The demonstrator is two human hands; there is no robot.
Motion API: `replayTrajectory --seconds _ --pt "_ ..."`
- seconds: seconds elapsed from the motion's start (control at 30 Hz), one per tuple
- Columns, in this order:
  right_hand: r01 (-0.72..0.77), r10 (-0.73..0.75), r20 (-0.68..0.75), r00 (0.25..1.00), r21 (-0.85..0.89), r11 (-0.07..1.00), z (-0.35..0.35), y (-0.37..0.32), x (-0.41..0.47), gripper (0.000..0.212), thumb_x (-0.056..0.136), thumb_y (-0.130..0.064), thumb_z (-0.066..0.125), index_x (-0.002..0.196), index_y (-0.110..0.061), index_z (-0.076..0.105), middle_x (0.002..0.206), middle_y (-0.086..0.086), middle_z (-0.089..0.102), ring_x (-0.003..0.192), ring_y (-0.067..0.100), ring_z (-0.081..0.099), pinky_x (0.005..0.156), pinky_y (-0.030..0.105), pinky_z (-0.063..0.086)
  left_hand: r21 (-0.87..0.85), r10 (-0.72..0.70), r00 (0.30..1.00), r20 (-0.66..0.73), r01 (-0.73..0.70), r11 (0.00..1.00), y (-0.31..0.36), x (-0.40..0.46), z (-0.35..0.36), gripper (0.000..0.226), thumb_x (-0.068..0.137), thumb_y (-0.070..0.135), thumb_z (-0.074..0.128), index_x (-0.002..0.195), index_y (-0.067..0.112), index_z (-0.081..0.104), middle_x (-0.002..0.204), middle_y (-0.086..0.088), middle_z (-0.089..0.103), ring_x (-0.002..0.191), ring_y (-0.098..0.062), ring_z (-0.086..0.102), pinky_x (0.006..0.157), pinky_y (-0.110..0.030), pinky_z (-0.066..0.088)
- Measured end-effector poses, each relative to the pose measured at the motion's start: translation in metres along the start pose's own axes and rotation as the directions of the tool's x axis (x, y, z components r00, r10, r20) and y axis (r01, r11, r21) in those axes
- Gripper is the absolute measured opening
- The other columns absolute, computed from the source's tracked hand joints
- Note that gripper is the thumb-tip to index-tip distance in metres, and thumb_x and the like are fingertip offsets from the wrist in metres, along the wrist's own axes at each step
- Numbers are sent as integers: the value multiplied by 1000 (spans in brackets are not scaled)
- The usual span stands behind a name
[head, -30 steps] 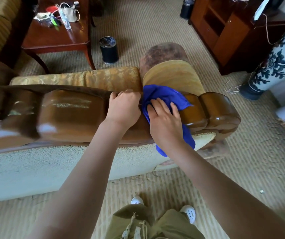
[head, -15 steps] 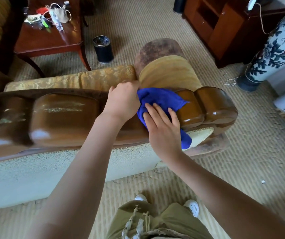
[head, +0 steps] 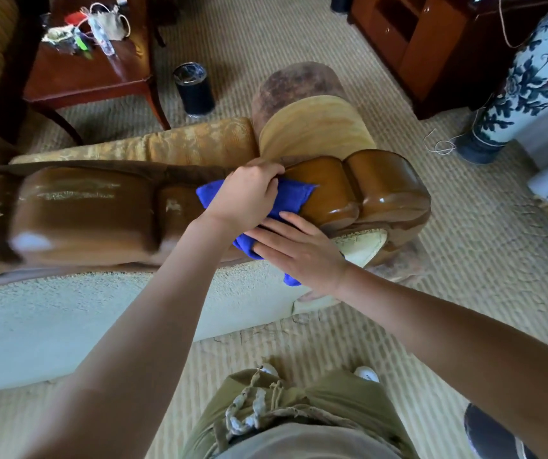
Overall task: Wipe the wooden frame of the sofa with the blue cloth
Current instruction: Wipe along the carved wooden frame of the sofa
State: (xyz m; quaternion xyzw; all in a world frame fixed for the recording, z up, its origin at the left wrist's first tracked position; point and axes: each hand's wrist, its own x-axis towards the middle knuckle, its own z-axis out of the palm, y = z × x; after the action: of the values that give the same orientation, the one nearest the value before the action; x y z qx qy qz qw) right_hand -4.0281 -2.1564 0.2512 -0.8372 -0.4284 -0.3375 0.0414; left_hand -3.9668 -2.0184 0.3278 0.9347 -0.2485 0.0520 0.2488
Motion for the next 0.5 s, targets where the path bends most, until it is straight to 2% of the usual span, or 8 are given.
replayTrajectory --seconds 0.07,0.2,0.3,0.4,0.5 --pt "124 -124 -10 992 -15 992 -2 11 -4 24 98 -8 39 117 -13 54 131 -3 59 121 17 55 105 38 41 -6 -17 997 -76 16 1000 3 -5 9 30 90 -1 45 116 -2 62 117 -18 61 109 -31 57 94 -25 40" --pt "244 -244 -18 970 -22 970 0 19 -8 21 94 -9 53 110 -12 66 126 -4 62 119 14 56 105 38 41 -16 -116 946 -302 117 993 18 -15 17 29 90 -3 43 111 -3 64 103 -19 60 92 -31 60 82 -22 42" --pt "355 -350 122 929 -25 935 -1 30 -19 32 98 -4 36 114 -7 64 125 -3 62 124 12 51 110 41 33 -36 -231 859 -457 242 970 32 -24 17 31 87 -3 40 107 -2 64 94 -20 59 84 -33 58 74 -28 42" --pt "507 -453 304 838 -127 852 -13 53 -38 63 96 6 9 110 -11 69 122 -7 62 126 6 47 113 40 21 4 -294 803 -518 346 938 41 -37 17 34 84 -2 39 107 -3 64 99 -22 60 91 -36 59 79 -34 44" --pt "536 -463 361 810 -133 834 -27 73 -58 65 94 4 5 105 -13 67 113 -9 64 116 6 53 114 37 22 25 -344 735 -585 440 898 52 -51 16 35 81 -2 40 106 -3 65 102 -22 61 96 -36 59 83 -32 42"
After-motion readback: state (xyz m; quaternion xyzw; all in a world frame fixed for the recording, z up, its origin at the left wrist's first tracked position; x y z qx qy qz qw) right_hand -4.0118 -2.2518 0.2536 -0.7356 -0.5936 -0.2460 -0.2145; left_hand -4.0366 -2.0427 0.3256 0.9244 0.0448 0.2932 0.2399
